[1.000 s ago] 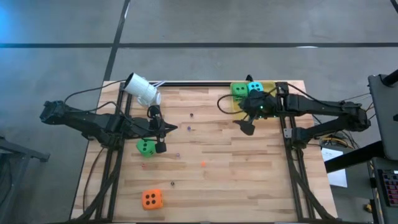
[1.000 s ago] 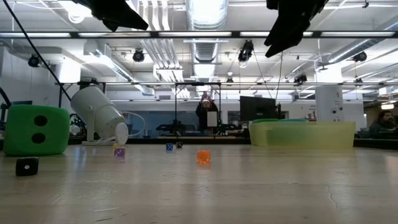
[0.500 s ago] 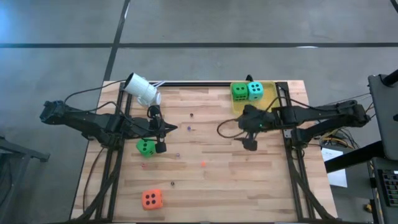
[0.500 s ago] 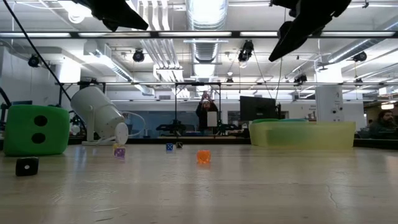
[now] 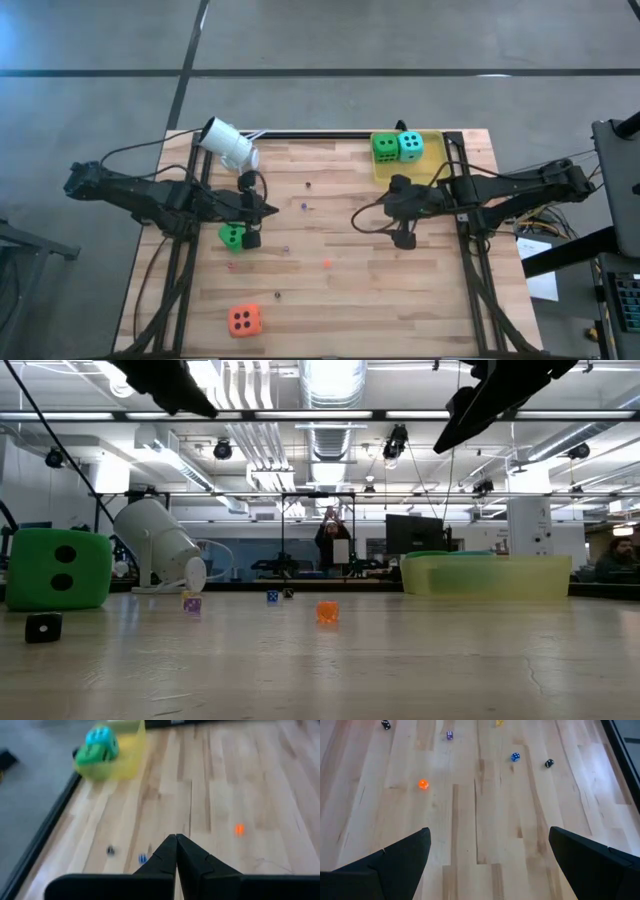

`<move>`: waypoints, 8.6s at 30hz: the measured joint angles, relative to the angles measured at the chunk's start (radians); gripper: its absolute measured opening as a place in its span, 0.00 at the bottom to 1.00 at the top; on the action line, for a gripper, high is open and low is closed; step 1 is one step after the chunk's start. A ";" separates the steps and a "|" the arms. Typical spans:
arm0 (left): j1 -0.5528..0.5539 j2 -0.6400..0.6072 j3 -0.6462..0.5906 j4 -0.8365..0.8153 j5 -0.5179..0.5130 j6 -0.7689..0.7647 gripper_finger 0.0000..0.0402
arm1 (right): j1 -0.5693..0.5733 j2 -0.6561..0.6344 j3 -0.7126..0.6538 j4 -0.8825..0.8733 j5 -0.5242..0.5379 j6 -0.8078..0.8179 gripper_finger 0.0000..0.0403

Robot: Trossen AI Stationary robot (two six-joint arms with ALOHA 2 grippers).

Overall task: Pick & Place Dice
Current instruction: Put the large green dice into the yellow transparent bin

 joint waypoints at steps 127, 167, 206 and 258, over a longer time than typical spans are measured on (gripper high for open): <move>-0.175 0.435 -0.003 -0.088 0.583 -0.746 0.03 | 0.000 -0.001 -0.002 0.045 -0.006 0.000 0.99; 0.000 0.677 0.225 -0.065 0.216 -0.459 0.03 | 0.000 -0.001 -0.002 0.050 -0.002 0.022 0.99; -0.030 0.849 0.269 0.195 0.186 -0.233 0.03 | 0.000 -0.001 -0.002 0.050 -0.004 0.030 0.99; -0.165 0.252 0.062 0.080 -0.221 -0.244 0.03 | -0.013 0.286 0.112 0.176 -0.001 -0.007 0.99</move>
